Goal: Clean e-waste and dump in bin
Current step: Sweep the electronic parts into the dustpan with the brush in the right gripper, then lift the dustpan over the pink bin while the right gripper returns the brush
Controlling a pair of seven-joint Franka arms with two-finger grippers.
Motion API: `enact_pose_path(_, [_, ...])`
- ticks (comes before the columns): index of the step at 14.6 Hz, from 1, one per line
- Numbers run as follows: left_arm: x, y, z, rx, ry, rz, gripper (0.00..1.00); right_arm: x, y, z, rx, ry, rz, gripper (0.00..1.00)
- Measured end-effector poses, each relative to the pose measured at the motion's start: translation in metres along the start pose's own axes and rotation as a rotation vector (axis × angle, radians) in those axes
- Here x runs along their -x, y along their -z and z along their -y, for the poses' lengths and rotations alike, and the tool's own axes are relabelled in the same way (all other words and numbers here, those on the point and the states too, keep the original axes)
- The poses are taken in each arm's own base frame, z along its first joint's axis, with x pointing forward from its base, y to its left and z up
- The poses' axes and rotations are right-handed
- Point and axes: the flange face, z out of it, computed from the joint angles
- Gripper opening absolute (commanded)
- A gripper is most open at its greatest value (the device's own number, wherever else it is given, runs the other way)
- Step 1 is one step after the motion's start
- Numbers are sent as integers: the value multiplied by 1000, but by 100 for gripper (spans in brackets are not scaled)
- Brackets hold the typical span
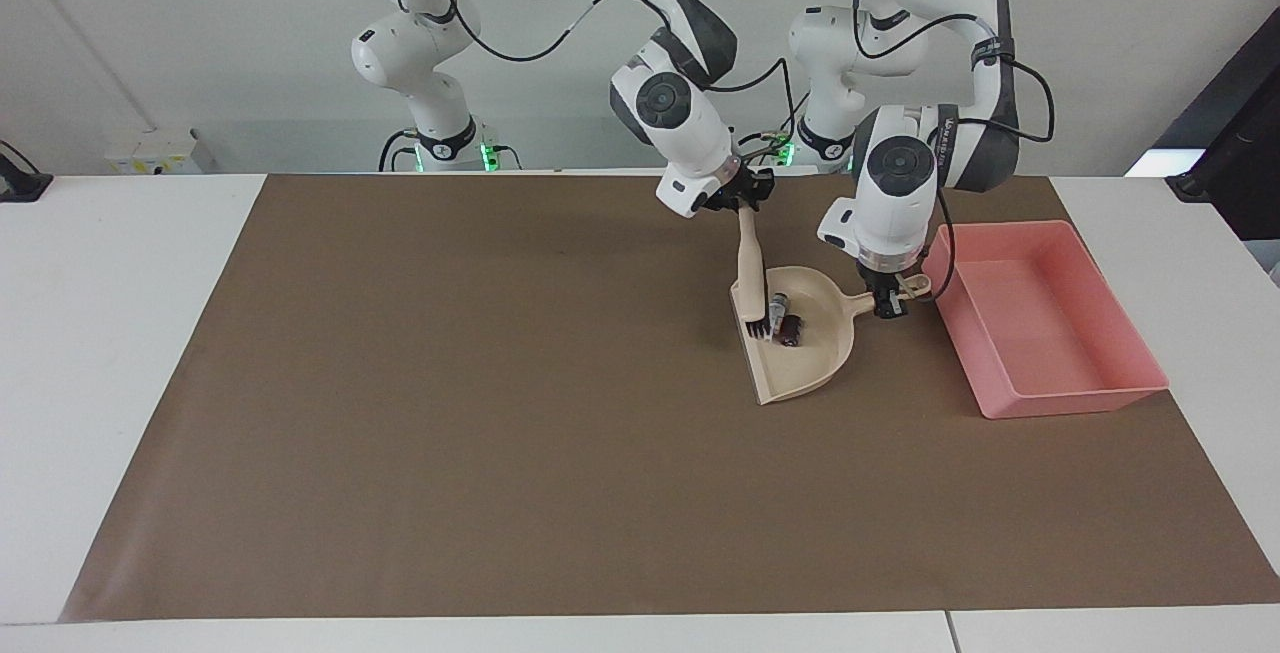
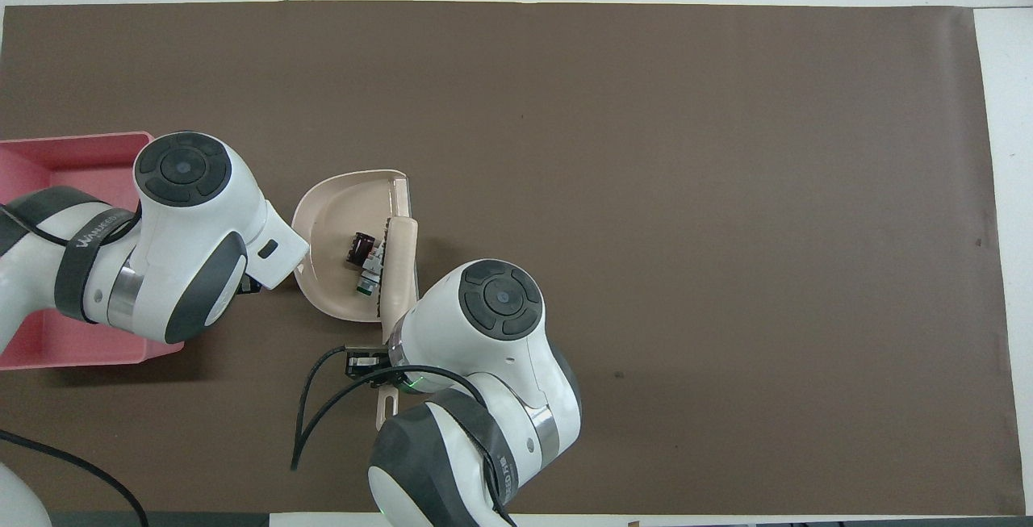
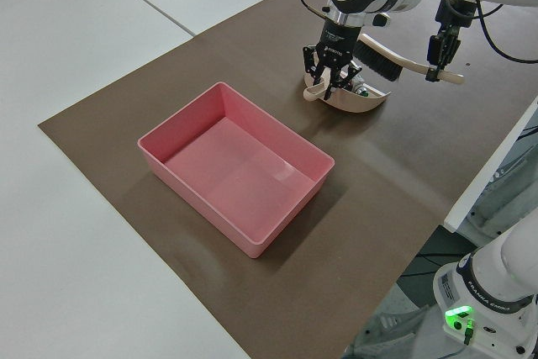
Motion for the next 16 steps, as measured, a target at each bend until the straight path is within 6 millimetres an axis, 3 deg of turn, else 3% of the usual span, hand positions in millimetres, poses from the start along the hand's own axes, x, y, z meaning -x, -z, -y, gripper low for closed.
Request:
enact_pose_path(6, [9,-4,7,16,-55,-107,0,5,75,-46,221,31,-55,0])
enact_pose_path(8, [8,-6,8,27,-65,-168,0,-4,103,-71,321,25,-98,0])
enact_pose_path(12, [1,-3,10,9,-101,-271,0,-35,184,-151,410,-32,-126,0])
enact_pose_path(16, [7,-4,13,28,-112,-410,0,-60,265,-258,426,-62,-122,0])
